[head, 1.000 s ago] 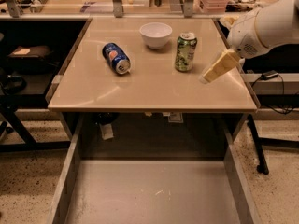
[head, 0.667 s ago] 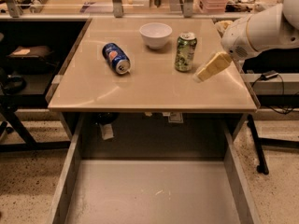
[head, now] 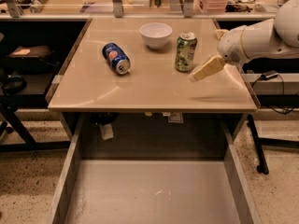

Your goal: Place green can into top drawer

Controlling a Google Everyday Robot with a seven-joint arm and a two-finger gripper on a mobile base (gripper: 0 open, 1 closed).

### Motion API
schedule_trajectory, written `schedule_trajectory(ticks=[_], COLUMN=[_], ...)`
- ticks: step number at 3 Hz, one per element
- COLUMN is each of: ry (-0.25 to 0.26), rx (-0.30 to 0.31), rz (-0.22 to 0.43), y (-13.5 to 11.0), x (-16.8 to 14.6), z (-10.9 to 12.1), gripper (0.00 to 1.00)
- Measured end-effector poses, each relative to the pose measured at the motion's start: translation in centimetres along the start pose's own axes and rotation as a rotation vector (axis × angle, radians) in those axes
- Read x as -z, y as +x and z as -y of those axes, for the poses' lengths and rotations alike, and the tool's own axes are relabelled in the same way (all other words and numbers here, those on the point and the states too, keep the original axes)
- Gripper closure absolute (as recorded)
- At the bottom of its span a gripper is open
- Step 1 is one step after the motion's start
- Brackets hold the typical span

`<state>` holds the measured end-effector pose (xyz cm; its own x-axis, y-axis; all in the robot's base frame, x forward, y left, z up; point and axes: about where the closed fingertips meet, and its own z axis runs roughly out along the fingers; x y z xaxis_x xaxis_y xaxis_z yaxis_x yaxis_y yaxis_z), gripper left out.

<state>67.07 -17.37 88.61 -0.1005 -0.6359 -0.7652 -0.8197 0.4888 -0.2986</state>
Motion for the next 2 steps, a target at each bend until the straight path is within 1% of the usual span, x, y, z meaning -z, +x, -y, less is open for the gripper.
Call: schedule_trajectory(ticks=[1,2], ry=[-0.064,-0.131], rx=[-0.083,-0.173], rz=[0.109,0.220], y=[0.8,0.9], x=[-2.8,-5.4], z=[0.5,1.0], gripper=[0.00,0.00])
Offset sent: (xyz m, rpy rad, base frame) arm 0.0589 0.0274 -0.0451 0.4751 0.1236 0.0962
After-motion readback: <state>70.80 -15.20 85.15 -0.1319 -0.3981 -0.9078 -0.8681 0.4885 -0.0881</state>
